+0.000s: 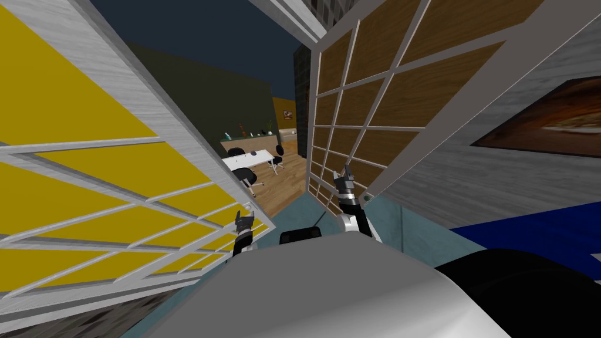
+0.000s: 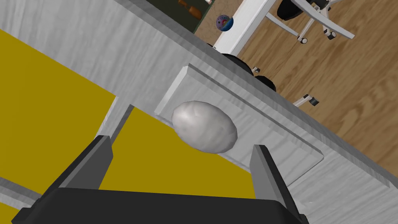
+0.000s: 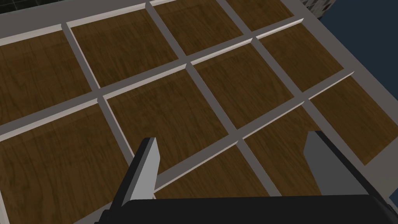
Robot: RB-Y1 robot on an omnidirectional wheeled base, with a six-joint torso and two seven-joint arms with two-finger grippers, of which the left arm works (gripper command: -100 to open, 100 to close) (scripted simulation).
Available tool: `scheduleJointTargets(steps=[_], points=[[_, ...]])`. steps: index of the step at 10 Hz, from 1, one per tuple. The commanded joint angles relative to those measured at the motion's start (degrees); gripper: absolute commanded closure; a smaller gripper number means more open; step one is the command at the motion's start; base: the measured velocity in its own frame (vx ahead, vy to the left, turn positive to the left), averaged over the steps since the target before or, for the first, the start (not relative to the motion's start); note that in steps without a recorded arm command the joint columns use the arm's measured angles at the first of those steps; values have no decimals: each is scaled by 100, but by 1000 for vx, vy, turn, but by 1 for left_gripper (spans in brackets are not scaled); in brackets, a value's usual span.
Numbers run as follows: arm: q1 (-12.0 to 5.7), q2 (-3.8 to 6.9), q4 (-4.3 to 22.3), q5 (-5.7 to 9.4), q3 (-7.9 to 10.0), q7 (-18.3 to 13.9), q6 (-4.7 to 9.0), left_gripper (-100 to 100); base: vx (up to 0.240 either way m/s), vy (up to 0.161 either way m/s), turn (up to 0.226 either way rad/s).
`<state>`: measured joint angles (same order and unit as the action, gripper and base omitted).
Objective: Pull the door open
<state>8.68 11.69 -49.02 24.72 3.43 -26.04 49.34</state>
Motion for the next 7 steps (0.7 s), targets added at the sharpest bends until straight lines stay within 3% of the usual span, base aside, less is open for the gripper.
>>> scheduleJointTargets(steps=[1,7], points=[[-18,-6,-4,106,-63,-286,3,-100,-38,0,-11],[-75,-25,-33,493,-296,-1186,8,-100,-49,4,-17]])
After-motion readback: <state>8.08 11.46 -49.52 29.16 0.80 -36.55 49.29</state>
